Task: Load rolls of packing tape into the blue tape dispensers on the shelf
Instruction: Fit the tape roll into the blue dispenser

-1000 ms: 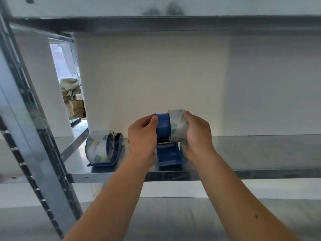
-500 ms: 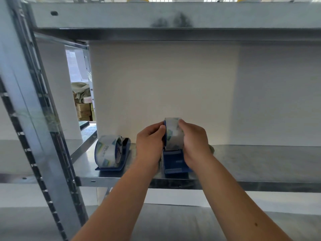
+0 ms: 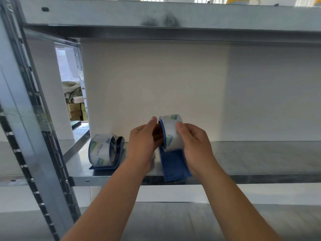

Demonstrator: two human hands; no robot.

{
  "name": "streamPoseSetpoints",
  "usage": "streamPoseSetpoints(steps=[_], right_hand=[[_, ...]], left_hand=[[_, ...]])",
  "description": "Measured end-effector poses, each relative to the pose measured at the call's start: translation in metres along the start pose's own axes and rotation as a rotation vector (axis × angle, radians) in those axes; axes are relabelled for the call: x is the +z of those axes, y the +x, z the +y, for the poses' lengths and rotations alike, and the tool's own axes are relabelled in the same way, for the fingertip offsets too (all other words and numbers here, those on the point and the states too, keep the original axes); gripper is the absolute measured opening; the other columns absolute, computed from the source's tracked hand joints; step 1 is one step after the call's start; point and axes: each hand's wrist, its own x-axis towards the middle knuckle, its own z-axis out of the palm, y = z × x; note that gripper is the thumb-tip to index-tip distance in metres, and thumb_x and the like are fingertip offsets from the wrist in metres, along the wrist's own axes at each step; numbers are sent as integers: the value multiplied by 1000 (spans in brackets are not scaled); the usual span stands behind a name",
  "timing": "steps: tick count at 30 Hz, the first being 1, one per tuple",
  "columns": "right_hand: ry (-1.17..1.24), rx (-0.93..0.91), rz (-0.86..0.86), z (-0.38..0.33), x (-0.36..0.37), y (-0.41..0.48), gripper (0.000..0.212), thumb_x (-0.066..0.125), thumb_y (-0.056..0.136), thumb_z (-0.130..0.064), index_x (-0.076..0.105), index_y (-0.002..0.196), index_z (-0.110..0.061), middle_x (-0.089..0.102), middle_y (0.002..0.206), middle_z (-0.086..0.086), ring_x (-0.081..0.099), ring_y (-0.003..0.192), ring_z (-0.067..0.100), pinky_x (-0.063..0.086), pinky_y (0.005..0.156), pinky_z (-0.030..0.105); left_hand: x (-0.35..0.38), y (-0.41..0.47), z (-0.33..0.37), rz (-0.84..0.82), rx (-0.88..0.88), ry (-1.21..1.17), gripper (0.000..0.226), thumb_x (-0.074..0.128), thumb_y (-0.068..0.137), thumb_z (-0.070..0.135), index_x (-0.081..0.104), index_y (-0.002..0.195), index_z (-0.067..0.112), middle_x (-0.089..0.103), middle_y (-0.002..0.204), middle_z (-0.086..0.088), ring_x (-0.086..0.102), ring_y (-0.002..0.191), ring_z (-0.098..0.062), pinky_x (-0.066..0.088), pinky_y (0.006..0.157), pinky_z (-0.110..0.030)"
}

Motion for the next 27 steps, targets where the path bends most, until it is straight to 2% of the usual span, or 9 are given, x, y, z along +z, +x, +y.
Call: streamPoseSetpoints(steps=[3, 6, 10, 14, 16, 19, 21, 24, 27], right_hand=[[-83, -75, -32, -1, -9, -15, 38, 52, 106, -40, 69, 96, -8, 70, 91, 17, 63, 80, 19, 51, 71, 33], [-112, -90, -89, -1, -13, -28, 30, 51, 103, -44, 68, 116, -23, 73, 106, -4, 69, 99, 9, 57, 79, 21], [-164, -226, -113, 8, -17, -35, 36, 52, 100, -41, 69, 121, -17, 72, 113, -3, 67, 105, 10, 51, 83, 14], [-65, -222, -158, 2, -23, -38, 40, 61, 91, -43, 77, 114, -14, 75, 113, 1, 70, 109, 15, 56, 89, 24], [87, -139, -109, -14, -25, -34, 24, 67, 94, -29, 81, 92, -9, 78, 95, 8, 73, 93, 18, 58, 79, 32], [124, -6, -31, -30, -24, -23, 45, 66, 93, -41, 71, 81, 2, 73, 87, 23, 71, 84, 35, 57, 80, 50], [87, 36, -58, -37, -22, -17, 43, 70, 85, -45, 69, 77, -2, 72, 84, 21, 68, 79, 30, 56, 80, 51], [80, 123, -93, -34, -22, -14, 29, 75, 83, -43, 72, 69, -18, 73, 77, 9, 65, 78, 29, 55, 74, 52], [150, 181, -139, -31, -25, -13, 23, 77, 87, -35, 74, 71, -19, 68, 75, 7, 56, 79, 27, 43, 69, 42]], left_hand=[[5, -5, 10, -49, -30, 96, 52, 58, 101, 50, 77, 100, 1, 83, 93, -14, 81, 87, -27, 65, 75, -34], [9, -8, 17, -30, -26, 145, 56, 66, 92, 57, 78, 97, 2, 82, 92, -15, 80, 87, -32, 65, 82, -43], [10, -16, 19, -71, 0, 105, 52, 78, 86, 45, 78, 101, -5, 79, 101, -27, 75, 90, -45, 60, 85, -54], [8, -26, 12, -62, 170, 121, 60, 77, 88, 39, 65, 86, -19, 63, 74, -23, 57, 68, -29, 46, 66, -41], [4, -30, 7, -84, 297, 251, 59, 76, 90, 38, 56, 67, -13, 50, 63, -15, 47, 59, -22, 39, 58, -34], [0, -34, -3, -108, 443, 422, 47, 70, 95, 27, 55, 58, 2, 49, 53, -11, 47, 50, -18, 39, 49, -26], [-4, -34, -10, -164, 531, 457, 43, 68, 95, 29, 63, 70, -5, 60, 63, -17, 57, 56, -29, 44, 50, -24], [-11, -34, -15, -236, 640, 527, 37, 70, 94, 35, 69, 82, 0, 65, 74, -9, 67, 70, -25, 53, 56, -25], [-15, -32, -19, -250, 712, 594, 38, 66, 91, 39, 72, 82, 3, 63, 85, -9, 65, 76, -26, 57, 63, -38]])
